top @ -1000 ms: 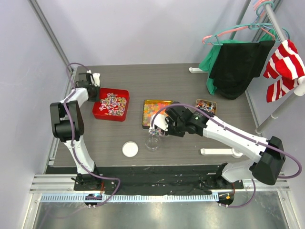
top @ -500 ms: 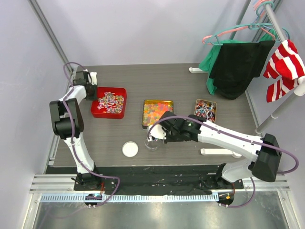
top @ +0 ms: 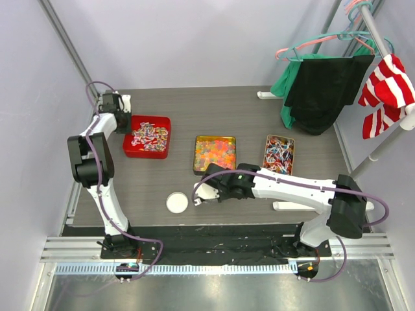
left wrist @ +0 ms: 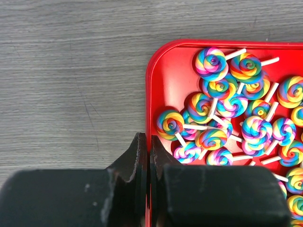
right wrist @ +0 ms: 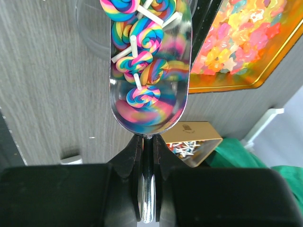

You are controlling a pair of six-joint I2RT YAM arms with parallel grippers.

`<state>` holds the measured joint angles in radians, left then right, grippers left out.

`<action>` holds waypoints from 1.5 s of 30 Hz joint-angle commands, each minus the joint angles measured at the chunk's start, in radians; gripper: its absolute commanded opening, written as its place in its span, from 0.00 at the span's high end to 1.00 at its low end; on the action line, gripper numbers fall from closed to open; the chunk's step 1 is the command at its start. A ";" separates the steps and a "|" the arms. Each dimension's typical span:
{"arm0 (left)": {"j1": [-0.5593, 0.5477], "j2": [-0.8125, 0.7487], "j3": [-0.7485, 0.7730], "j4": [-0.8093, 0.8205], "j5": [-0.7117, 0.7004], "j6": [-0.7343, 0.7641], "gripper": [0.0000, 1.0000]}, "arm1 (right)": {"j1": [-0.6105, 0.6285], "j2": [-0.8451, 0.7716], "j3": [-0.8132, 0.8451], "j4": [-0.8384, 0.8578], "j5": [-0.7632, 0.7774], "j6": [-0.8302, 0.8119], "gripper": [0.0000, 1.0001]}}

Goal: Pack the candies
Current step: Place the fake candies in the packing bottle.

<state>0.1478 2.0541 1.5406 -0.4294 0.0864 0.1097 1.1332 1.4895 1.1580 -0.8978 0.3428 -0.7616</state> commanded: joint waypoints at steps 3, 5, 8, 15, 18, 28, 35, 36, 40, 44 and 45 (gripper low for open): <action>0.012 -0.008 0.049 0.015 0.009 -0.015 1.00 | 0.039 0.029 0.051 0.008 0.120 -0.065 0.99; 0.013 -0.008 0.049 0.018 0.009 -0.016 1.00 | 0.049 0.037 0.054 0.011 0.131 -0.076 0.99; 0.015 -0.003 0.050 0.021 0.010 -0.018 1.00 | 0.060 0.048 0.057 0.010 0.145 -0.084 0.99; 0.018 0.008 0.049 0.023 0.018 -0.022 1.00 | 0.085 0.080 0.091 0.000 0.165 -0.105 0.99; 0.018 0.005 0.046 0.023 0.021 -0.021 1.00 | 0.100 0.100 0.097 0.000 0.180 -0.120 0.99; 0.019 0.003 0.041 0.032 0.019 -0.028 1.00 | 0.166 0.175 0.078 0.028 0.280 -0.192 0.99; 0.021 0.006 0.024 0.044 0.019 -0.031 1.00 | 0.192 0.232 0.132 0.054 0.311 -0.222 0.99; 0.021 0.006 0.024 0.047 0.021 -0.034 1.00 | 0.194 0.242 0.143 0.056 0.324 -0.226 0.99; 0.021 0.008 0.016 0.049 0.026 -0.035 1.00 | 0.201 0.259 0.160 0.062 0.332 -0.239 0.99; 0.022 0.005 0.009 0.057 0.029 -0.036 1.00 | 0.201 0.264 0.166 0.066 0.338 -0.257 0.99; 0.022 0.006 0.006 0.057 0.029 -0.036 1.00 | 0.198 0.262 0.167 0.066 0.335 -0.263 0.99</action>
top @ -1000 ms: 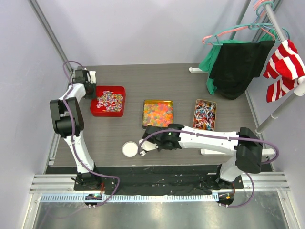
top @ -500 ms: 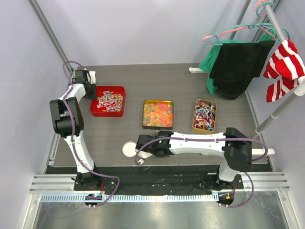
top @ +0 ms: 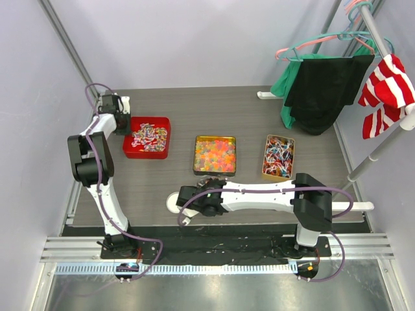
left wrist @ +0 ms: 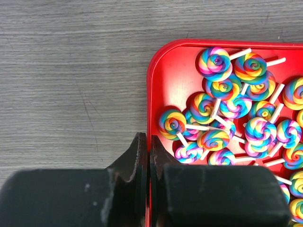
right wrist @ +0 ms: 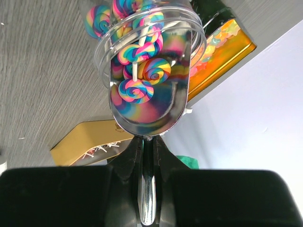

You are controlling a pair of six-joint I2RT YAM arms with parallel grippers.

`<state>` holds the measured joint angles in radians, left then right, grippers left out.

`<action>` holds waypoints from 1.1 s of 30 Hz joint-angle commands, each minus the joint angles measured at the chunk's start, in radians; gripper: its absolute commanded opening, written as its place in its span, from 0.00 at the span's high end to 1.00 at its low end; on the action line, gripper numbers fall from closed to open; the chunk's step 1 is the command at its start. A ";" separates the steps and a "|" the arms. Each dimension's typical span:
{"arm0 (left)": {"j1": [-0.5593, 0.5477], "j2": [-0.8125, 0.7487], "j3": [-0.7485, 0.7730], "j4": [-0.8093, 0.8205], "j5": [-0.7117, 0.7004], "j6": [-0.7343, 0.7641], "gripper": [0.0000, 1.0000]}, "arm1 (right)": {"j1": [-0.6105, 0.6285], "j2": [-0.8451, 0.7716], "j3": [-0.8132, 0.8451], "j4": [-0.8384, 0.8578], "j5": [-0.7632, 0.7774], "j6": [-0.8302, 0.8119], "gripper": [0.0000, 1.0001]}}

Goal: Pack the candies
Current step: Place the fake candies in the packing bottle.

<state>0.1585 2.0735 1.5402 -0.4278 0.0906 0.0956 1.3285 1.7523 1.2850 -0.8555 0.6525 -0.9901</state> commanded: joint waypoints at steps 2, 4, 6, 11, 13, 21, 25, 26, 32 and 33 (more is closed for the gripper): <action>0.013 -0.016 0.000 0.060 0.024 -0.019 1.00 | -0.005 -0.004 0.045 0.009 0.000 -0.038 0.99; 0.013 -0.015 -0.003 0.061 0.026 -0.020 1.00 | -0.017 -0.004 0.066 -0.014 -0.026 -0.036 0.99; 0.015 -0.015 -0.006 0.064 0.032 -0.023 1.00 | -0.026 -0.005 0.091 -0.037 -0.056 -0.035 0.99; 0.013 -0.019 -0.022 0.067 0.041 -0.033 1.00 | -0.037 -0.007 0.166 -0.114 -0.139 -0.018 0.99; 0.015 -0.021 -0.028 0.073 0.043 -0.030 1.00 | -0.037 -0.005 0.178 -0.116 -0.129 -0.022 0.99; 0.015 -0.032 -0.034 0.069 0.037 -0.020 1.00 | -0.037 -0.007 0.123 -0.112 -0.077 -0.038 0.99; 0.016 -0.030 -0.029 0.069 0.041 -0.025 1.00 | -0.038 -0.014 0.097 -0.103 -0.051 -0.038 0.99; 0.016 -0.030 -0.029 0.070 0.043 -0.027 1.00 | -0.037 -0.019 0.094 -0.096 -0.045 -0.041 0.99; 0.015 -0.029 -0.028 0.066 0.046 -0.028 1.00 | -0.043 -0.017 0.123 -0.083 -0.021 -0.058 0.99; 0.015 -0.032 -0.028 0.066 0.043 -0.028 1.00 | -0.043 -0.014 0.126 -0.083 -0.019 -0.061 0.99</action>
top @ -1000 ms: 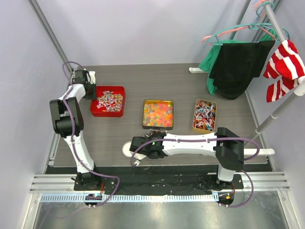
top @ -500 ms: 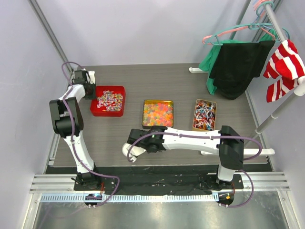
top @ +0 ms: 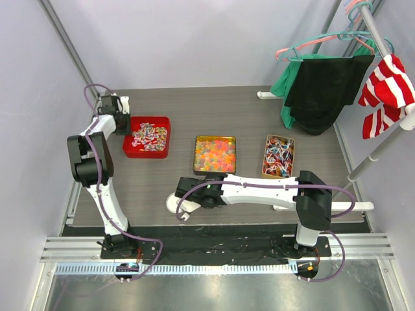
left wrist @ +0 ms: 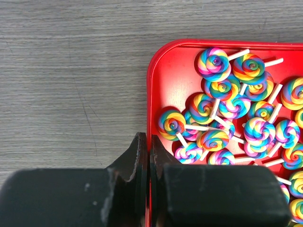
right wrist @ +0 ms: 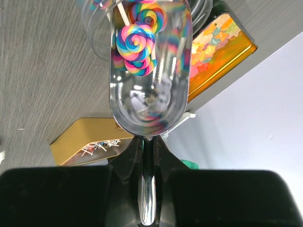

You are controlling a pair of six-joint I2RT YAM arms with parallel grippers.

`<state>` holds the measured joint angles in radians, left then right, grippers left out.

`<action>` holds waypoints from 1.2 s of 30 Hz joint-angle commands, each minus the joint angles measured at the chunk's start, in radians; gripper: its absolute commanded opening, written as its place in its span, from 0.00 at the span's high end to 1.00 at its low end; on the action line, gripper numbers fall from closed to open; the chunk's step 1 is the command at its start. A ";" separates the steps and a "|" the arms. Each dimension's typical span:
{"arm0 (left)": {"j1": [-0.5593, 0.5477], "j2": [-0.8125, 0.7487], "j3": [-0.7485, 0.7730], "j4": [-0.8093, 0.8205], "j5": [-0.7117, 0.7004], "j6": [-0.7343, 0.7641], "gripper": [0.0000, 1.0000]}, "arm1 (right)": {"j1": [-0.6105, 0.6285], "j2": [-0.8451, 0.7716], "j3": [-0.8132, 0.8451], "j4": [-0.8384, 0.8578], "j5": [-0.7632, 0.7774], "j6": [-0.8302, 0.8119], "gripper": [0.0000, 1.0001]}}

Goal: Pack the candies
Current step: Place the fake candies in the packing bottle.

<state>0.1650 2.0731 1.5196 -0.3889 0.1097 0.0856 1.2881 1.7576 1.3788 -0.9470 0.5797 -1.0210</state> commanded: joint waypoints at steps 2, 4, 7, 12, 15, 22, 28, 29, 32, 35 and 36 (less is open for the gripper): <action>0.010 -0.033 -0.010 0.027 0.024 -0.017 1.00 | -0.001 -0.017 0.046 0.010 0.058 -0.034 0.99; 0.011 -0.034 -0.013 0.025 0.024 -0.015 1.00 | -0.003 -0.015 0.049 0.010 0.062 -0.036 0.99; 0.010 -0.033 -0.015 0.027 0.019 -0.014 1.00 | -0.003 -0.021 0.052 0.011 0.068 -0.039 0.99; 0.011 -0.030 -0.009 0.024 0.019 -0.015 1.00 | -0.006 -0.030 0.057 0.008 0.068 -0.037 0.99; 0.014 -0.033 -0.006 0.019 0.021 -0.015 1.00 | -0.009 -0.041 0.043 0.008 0.071 -0.042 0.99; 0.022 -0.039 -0.007 0.004 0.019 -0.009 1.00 | -0.029 -0.081 0.039 0.010 0.065 -0.044 0.99; 0.024 -0.053 -0.013 -0.005 0.018 -0.004 1.00 | -0.052 -0.133 0.045 0.008 0.039 -0.036 0.99; 0.024 -0.056 -0.012 -0.007 0.018 -0.001 1.00 | -0.055 -0.139 0.039 0.008 0.037 -0.034 0.99; 0.024 -0.064 -0.010 -0.018 0.018 0.005 1.00 | -0.064 -0.158 0.017 0.010 0.035 -0.034 0.99; 0.024 -0.073 -0.009 -0.033 0.033 0.019 1.00 | -0.075 -0.187 0.002 0.013 0.019 -0.022 0.99; 0.024 -0.077 -0.007 -0.039 0.044 0.022 1.00 | -0.081 -0.197 -0.003 0.016 0.008 -0.019 0.99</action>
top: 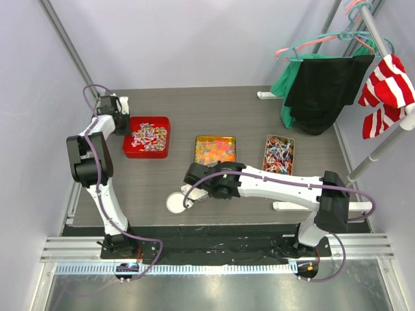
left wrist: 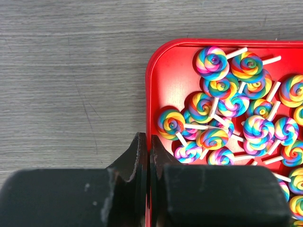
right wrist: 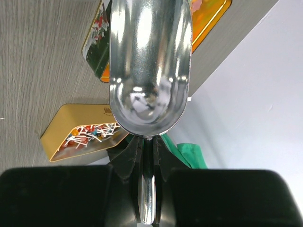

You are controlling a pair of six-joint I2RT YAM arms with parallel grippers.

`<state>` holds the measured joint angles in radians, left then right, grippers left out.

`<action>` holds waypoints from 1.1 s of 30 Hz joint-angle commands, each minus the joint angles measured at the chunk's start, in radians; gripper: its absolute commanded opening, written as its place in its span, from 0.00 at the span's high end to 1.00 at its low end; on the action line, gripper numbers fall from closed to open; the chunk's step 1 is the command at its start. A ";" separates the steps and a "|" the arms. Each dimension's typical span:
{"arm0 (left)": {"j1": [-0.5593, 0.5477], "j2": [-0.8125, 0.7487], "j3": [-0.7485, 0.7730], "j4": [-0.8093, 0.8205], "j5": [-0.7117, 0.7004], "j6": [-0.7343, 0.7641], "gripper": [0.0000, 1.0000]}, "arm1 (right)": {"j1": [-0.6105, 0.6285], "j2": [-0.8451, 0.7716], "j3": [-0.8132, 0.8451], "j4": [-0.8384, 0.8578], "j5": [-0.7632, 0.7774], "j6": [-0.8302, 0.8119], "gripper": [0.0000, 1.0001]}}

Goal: Pack the candies
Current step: Place the fake candies in the packing bottle, then adjust the spatula.

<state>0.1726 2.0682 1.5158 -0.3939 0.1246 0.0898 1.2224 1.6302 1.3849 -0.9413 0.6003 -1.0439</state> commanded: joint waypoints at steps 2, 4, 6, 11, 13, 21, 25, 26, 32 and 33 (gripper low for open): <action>0.016 -0.082 -0.003 -0.046 0.061 0.018 1.00 | -0.044 -0.107 -0.020 0.048 -0.025 0.030 0.99; 0.016 -0.100 -0.006 -0.054 0.113 0.011 1.00 | -0.078 -0.169 -0.036 0.113 -0.052 0.051 0.99; 0.015 -0.124 -0.009 -0.056 0.148 0.001 1.00 | -0.148 -0.210 -0.047 0.168 -0.079 0.102 0.99; -0.016 -0.146 0.001 -0.057 0.170 -0.010 0.69 | -0.271 -0.373 -0.156 0.289 -0.175 0.188 0.99; -0.019 -0.135 0.020 -0.062 0.162 -0.012 0.61 | -0.305 -0.398 -0.213 0.329 -0.172 0.205 0.99; -0.033 -0.151 0.075 -0.103 0.191 -0.021 0.35 | -0.399 -0.463 -0.288 0.372 -0.270 0.301 0.99; -0.129 -0.258 0.067 -0.152 0.299 -0.015 0.24 | -0.431 -0.441 -0.319 0.453 -0.295 0.392 0.99; -0.152 -0.304 0.064 -0.154 0.332 -0.015 0.21 | -0.432 -0.441 -0.332 0.505 -0.293 0.400 0.99; -0.277 -0.329 0.142 -0.164 0.677 -0.123 0.01 | -0.436 -0.425 -0.388 0.628 -0.284 0.441 0.99; -0.291 -0.304 0.174 -0.164 0.707 -0.140 0.01 | -0.436 -0.418 -0.380 0.630 -0.289 0.449 0.99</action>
<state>-0.0765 1.7664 1.5974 -0.5510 0.5720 0.0338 0.7895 1.2015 0.9928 -0.4538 0.3264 -0.6594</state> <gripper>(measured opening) 0.986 0.138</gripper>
